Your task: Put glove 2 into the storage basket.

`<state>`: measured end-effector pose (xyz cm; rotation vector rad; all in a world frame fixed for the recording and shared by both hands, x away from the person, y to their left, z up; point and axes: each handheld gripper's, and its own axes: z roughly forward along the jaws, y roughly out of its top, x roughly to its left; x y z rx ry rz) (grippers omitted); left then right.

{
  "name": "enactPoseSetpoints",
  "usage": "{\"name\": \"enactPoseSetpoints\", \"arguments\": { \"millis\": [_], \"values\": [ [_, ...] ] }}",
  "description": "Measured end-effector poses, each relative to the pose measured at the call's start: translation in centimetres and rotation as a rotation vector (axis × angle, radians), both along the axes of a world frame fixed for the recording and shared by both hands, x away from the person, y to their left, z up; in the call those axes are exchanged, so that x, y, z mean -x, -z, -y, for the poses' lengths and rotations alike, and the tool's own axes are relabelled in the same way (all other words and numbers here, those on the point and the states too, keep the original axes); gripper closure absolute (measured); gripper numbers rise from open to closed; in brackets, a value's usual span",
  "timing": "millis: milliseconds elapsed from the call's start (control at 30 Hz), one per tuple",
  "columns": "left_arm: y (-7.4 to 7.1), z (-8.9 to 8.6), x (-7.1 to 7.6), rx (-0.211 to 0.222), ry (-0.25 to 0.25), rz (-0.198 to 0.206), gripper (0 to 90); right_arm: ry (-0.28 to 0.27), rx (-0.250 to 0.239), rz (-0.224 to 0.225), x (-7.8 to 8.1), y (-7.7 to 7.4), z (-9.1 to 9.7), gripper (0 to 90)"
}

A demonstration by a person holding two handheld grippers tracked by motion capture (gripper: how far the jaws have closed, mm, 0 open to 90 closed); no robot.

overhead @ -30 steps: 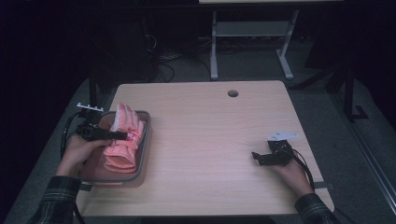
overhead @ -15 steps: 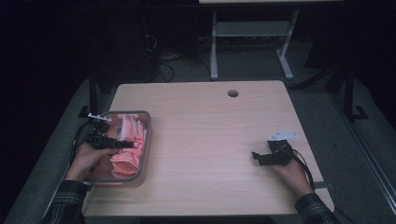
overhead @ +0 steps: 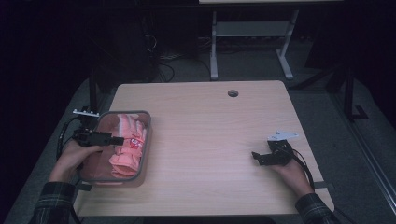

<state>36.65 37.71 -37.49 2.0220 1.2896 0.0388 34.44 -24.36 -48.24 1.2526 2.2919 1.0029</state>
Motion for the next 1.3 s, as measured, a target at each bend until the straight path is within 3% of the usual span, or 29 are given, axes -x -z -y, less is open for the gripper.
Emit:
{"name": "enactPoseSetpoints", "arguments": {
  "millis": [333,700,1033,1300],
  "values": [
    [-3.3,0.1,0.8,-0.017,0.006,0.109,13.2,-0.003,-0.001,0.0,0.0,0.0,0.0,13.1],
    [-6.0,4.0,1.1,-0.013,0.076,0.209,13.2,-0.002,-0.001,-0.001,0.0,0.0,0.0,13.1],
    [-6.0,9.2,1.3,-0.014,0.169,0.265,13.5,-0.002,-0.001,0.0,0.0,0.0,0.0,13.1],
    [-5.0,12.4,1.5,-0.025,0.221,0.278,13.6,-0.002,-0.001,0.0,0.0,0.0,0.0,13.0]
  ]
}}
